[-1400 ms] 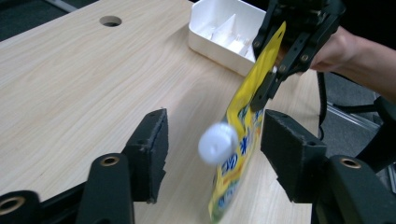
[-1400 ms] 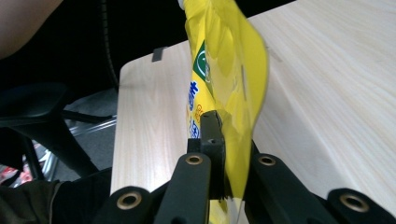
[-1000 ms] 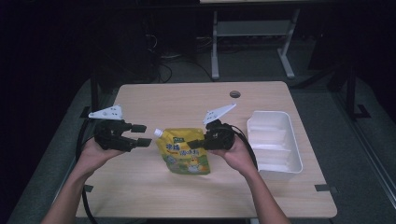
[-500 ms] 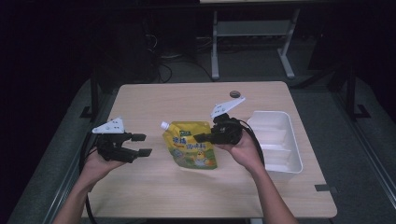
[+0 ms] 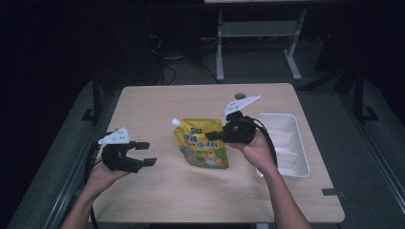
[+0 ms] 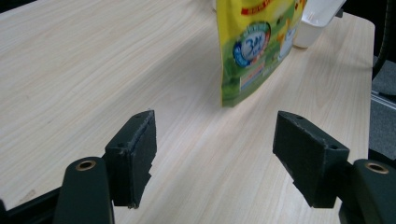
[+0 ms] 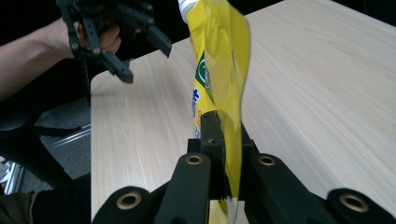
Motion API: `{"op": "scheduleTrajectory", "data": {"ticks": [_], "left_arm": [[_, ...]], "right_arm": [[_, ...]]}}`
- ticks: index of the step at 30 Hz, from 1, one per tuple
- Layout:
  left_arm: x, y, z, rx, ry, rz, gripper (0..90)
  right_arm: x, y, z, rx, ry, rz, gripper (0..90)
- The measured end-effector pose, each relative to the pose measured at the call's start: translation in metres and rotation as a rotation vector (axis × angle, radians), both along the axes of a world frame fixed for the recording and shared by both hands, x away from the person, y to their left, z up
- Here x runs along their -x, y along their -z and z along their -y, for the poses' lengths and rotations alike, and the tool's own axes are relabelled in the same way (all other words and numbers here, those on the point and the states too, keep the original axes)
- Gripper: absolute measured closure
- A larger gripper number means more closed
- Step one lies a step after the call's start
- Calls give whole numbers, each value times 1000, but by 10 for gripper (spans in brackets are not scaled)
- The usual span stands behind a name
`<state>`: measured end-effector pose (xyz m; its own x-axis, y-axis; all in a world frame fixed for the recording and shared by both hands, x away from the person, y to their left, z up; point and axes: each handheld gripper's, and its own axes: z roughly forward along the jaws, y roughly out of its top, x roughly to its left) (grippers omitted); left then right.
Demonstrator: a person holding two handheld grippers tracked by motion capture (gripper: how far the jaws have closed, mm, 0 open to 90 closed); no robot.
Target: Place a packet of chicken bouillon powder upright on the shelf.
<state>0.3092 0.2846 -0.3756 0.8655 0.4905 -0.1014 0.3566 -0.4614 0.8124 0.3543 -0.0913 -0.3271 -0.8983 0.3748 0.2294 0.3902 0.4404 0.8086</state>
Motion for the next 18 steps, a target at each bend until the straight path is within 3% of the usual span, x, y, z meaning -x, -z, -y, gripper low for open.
{"op": "scheduleTrajectory", "data": {"ticks": [18], "left_arm": [[10, 33, 9, -38, -19, 5, 269]], "right_arm": [[-6, -19, 28, 0, 64, 30, 889]]}}
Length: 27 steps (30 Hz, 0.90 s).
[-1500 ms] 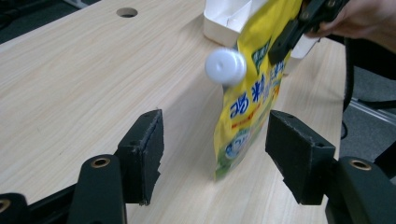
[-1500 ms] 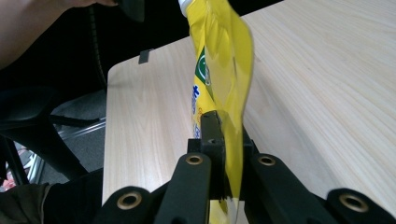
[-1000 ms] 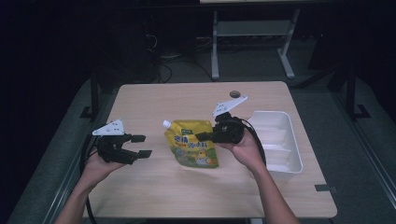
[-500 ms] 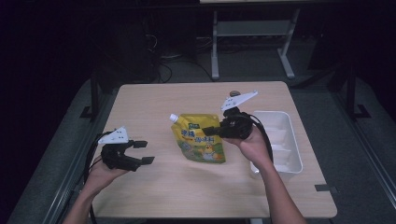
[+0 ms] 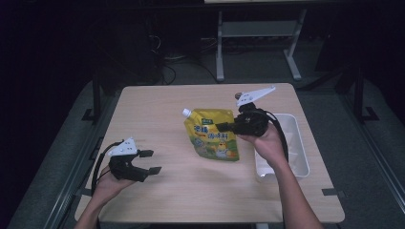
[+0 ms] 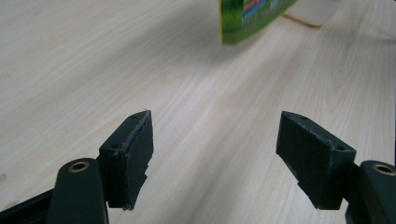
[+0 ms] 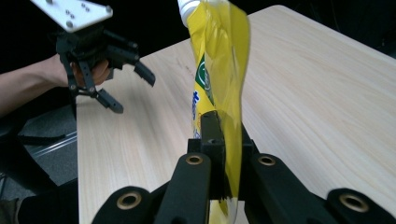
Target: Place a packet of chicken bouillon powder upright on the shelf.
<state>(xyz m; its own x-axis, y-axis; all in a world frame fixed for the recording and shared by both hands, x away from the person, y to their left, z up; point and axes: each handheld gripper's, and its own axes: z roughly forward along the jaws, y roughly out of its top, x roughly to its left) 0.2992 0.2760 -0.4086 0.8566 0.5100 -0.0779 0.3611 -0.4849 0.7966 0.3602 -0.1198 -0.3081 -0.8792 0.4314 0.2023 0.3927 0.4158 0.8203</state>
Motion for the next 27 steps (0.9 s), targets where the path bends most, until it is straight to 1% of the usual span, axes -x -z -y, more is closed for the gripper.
{"op": "scheduleTrajectory", "data": {"ticks": [4, 6, 8, 9, 10, 12, 14, 15, 16, 20, 21, 22, 25, 27], "left_arm": [[2, 3, -1, -1, -5, 4, 264], [3, 4, -2, 16, -7, 11, 264], [3, 4, -3, 20, -9, 10, 264], [4, 6, -4, 18, -12, 11, 263], [4, 6, -4, 18, -12, 11, 263], [4, 8, -5, 17, -20, 4, 264], [4, 9, -6, 17, -21, 3, 263], [3, 10, -7, 19, -27, -4, 263], [3, 11, -7, 19, -28, -5, 262], [3, 13, -5, 11, -22, -8, 260], [3, 14, -3, 9, -18, -9, 260], [3, 14, -3, 9, -18, -9, 260], [3, 14, -3, 14, -16, -10, 260], [2, 13, -5, 25, -23, -12, 261]], "right_arm": [[-3, -6, 9, -3, 16, 10, 890], [-5, -8, 13, -4, 25, 13, 890], [-6, -9, 15, -5, 30, 14, 890], [-7, -11, 21, -4, 42, 15, 889], [-7, -11, 21, -4, 42, 15, 889], [-9, -14, 28, -5, 55, 20, 889], [-10, -15, 31, -7, 58, 22, 890], [-13, -15, 38, -13, 67, 18, 890], [-14, -15, 40, -15, 69, 18, 890], [-17, -15, 46, -10, 82, 18, 890], [-18, -16, 52, -9, 90, 20, 890], [-18, -16, 54, -8, 94, 21, 890], [-18, -17, 64, -10, 112, 24, 890], [-18, -18, 70, -13, 124, 28, 890]]}}
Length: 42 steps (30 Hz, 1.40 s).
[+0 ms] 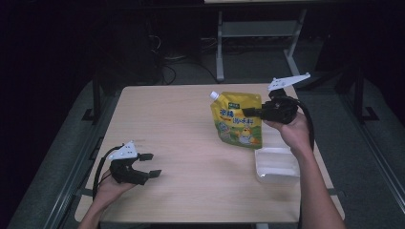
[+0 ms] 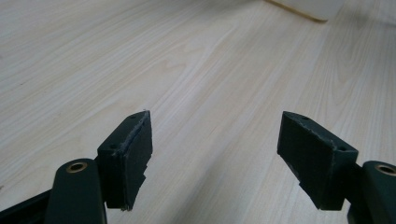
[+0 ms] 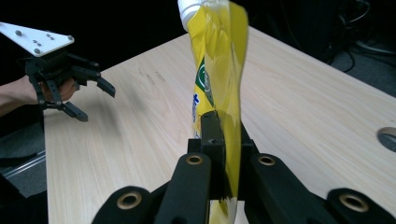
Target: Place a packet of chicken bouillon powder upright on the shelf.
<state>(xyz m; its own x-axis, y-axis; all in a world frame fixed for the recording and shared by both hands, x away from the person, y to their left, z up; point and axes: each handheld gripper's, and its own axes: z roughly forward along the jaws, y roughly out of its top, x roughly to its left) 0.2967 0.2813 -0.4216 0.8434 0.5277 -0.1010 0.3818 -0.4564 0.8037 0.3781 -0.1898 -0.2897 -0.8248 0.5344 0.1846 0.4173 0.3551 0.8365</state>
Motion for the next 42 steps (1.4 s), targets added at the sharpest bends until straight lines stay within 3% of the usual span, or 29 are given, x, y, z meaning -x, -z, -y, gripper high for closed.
{"op": "scheduleTrajectory", "data": {"ticks": [12, 17, 30, 42], "left_arm": [[0, 0, -6, 19, -14, -1, 265], [0, 1, -4, 11, -8, -4, 264], [-3, 3, -7, -4, -13, -19, 263], [-3, 6, -2, -19, -12, -30, 262]], "right_arm": [[3, -7, 43, -24, 70, 13, 890], [1, -2, 57, 1, 108, 3, 890], [1, 6, 98, -27, 156, -5, 889], [-3, 37, 112, -22, 169, -13, 888]]}}
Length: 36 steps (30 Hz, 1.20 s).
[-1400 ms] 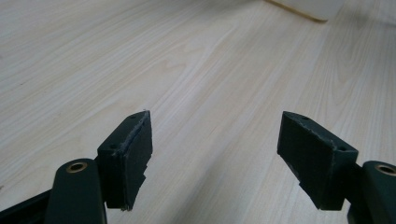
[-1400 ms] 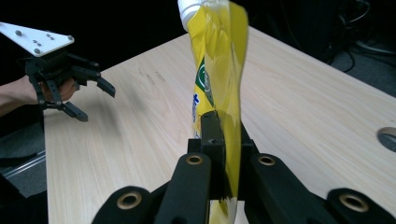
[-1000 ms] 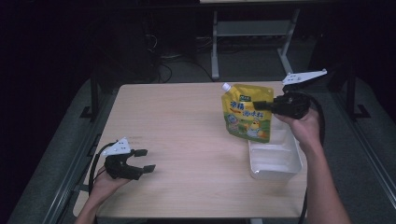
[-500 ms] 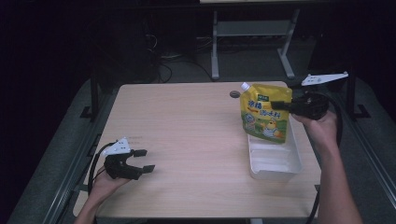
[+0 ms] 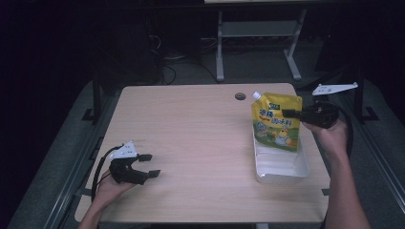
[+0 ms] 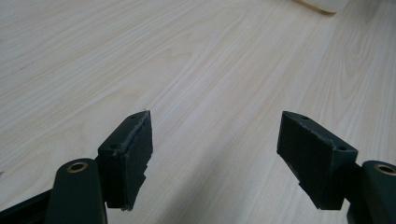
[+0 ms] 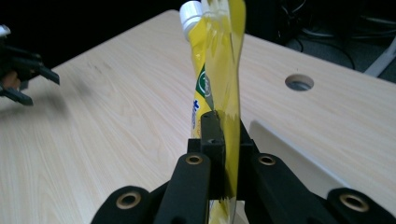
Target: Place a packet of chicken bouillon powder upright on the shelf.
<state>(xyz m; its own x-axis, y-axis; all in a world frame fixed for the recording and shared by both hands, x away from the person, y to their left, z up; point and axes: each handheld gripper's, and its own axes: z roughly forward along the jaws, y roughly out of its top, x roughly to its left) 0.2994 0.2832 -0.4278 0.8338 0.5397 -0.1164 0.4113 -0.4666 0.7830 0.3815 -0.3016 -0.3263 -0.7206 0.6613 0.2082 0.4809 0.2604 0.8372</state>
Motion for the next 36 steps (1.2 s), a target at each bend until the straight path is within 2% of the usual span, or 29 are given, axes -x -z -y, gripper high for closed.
{"op": "scheduleTrajectory", "data": {"ticks": [7, 11, 12, 17, 21, 24, 28, 32, 36], "left_arm": [[1, 1, -1, 6, 0, 6, 264], [1, 2, -2, 8, -4, 2, 264], [1, 1, -3, 16, -5, 3, 264], [1, 2, -2, 13, -1, -1, 264], [1, 2, -2, 12, 1, -3, 263], [1, 2, -2, 14, 5, -3, 262], [1, 1, -2, 17, 4, -1, 257], [1, 2, -4, 13, -2, -4, 253], [1, 3, -6, 7, -2, -7, 247]], "right_arm": [[2, 19, 5, 5, 20, -30, 877], [4, 24, 9, -17, 44, -31, 866], [6, 27, 13, -17, 72, -44, 841], [11, 28, 17, -7, 96, -52, 786], [18, 32, 29, -33, 156, -61, 708], [21, 37, 33, -43, 168, -75, 706], [24, 42, 33, -68, 170, -94, 622], [30, 39, 30, -80, 167, -85, 569], [35, 36, 28, -48, 180, -81, 491]]}}
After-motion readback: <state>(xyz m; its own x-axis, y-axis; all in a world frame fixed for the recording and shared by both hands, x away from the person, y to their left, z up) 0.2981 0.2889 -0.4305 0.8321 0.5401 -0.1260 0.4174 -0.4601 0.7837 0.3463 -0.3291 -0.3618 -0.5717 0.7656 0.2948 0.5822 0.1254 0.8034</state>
